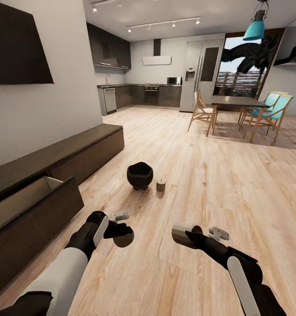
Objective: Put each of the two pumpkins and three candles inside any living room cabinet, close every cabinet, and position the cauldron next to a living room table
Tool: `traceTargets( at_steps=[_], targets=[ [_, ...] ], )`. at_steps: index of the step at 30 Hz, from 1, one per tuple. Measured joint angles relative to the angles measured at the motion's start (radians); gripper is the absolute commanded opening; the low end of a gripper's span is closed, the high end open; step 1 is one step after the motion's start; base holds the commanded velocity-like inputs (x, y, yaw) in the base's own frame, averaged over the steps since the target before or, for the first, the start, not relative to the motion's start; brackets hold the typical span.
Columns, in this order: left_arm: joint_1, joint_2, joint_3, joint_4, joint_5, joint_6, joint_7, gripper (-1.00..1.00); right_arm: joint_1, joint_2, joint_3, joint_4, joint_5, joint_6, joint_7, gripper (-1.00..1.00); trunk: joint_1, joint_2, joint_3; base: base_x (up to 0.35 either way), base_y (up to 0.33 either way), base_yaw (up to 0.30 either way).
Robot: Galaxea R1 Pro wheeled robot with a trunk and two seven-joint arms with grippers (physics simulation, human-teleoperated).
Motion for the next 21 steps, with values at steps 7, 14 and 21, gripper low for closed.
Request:
traceTargets(
  at_steps=[7,14,21],
  targets=[
    [0.0,0.0,0.0,0.0,-0.002,0.0,0.0,-1.0,-0.001,0.001,0.0,0.0,0.001,0.0,-0.001,-1.0,0.0,0.0,0.001,0.0,-0.038,0.287],
    [0.0,0.001,0.0,0.0,-0.002,0.0,0.0,-1.0,-0.001,0.003,-0.001,0.0,0.002,0.0,-0.002,-1.0,0.0,0.0,0.001,0.0,-0.003,0.29],
    [0.0,0.001,0.0,0.001,-0.003,0.0,0.0,-1.0,-0.001,0.003,-0.001,0.001,0.003,0.0,-0.003,-1.0,0.0,0.0,0.001,0.0,0.0,0.29]
  ],
)
